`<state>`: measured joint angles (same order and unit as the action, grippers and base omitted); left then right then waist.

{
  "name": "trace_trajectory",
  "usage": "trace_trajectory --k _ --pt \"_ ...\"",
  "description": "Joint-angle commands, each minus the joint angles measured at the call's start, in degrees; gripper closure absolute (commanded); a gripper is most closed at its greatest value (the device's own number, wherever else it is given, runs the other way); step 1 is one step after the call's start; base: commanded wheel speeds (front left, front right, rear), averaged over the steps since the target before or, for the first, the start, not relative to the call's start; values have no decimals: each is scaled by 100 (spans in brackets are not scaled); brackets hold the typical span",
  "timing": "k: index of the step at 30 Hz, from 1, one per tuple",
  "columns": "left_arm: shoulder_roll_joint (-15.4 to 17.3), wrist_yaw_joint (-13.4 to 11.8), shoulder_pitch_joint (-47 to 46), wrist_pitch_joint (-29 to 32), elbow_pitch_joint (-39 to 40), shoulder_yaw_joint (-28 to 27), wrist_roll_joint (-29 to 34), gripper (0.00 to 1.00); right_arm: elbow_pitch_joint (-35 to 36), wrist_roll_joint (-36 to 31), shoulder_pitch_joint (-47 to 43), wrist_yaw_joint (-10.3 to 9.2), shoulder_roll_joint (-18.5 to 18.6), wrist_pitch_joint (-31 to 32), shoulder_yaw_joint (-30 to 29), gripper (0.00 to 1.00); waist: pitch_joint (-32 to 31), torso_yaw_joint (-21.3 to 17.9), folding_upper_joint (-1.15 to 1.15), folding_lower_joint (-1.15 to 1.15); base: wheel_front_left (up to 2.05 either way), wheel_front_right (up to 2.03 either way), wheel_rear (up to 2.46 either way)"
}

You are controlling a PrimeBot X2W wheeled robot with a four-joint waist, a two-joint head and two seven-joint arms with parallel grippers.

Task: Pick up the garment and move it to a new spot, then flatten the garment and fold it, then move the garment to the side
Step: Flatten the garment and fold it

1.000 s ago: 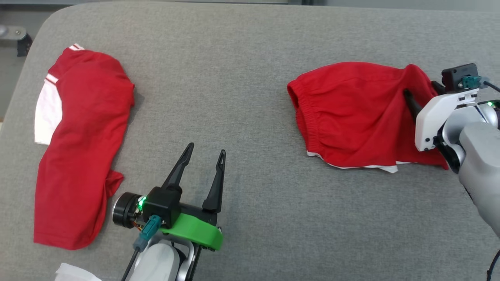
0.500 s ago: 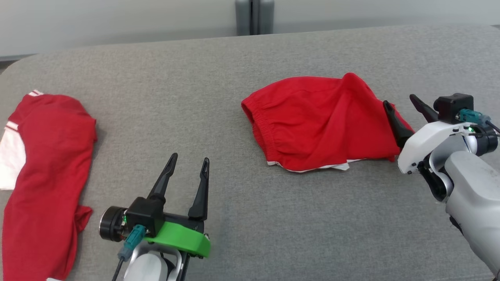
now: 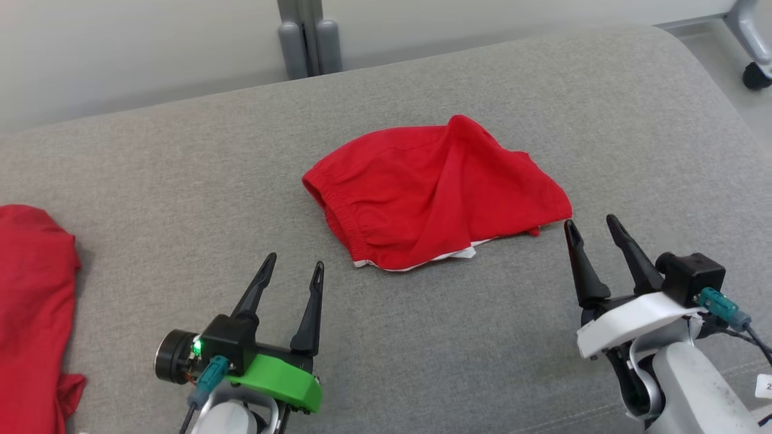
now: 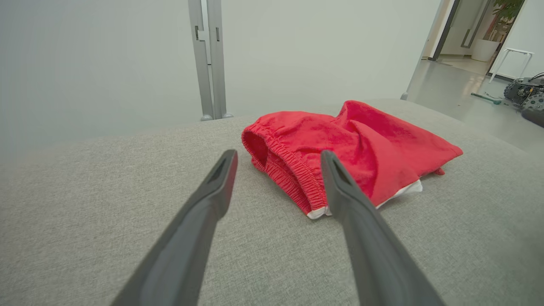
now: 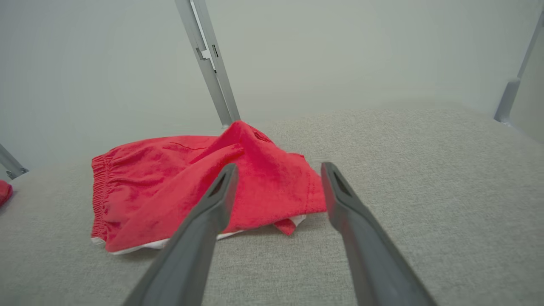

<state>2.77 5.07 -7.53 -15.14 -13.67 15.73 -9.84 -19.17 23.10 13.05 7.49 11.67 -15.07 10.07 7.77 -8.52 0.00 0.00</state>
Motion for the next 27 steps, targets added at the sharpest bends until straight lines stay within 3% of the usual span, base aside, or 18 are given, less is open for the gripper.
trace_trajectory --k 1,9,17,27 --pt "22 42 -34 -1 -73 -10 99 0 94 -99 -65 0 -69 -13 -32 0 104 -180 0 0 0 0 0" --pt "104 180 -566 -1 -950 277 535 0 294 -306 -21 0 -267 -15 -83 0 424 -524 0 0 0 0 0" --pt "226 230 -1167 -1 -1975 620 512 0 500 -304 17 0 -340 -14 -167 0 679 -788 0 0 0 0 0" --pt "241 244 -1460 -1 -2324 649 411 0 574 -364 -27 0 -386 -15 -205 0 760 -895 0 0 0 0 0"
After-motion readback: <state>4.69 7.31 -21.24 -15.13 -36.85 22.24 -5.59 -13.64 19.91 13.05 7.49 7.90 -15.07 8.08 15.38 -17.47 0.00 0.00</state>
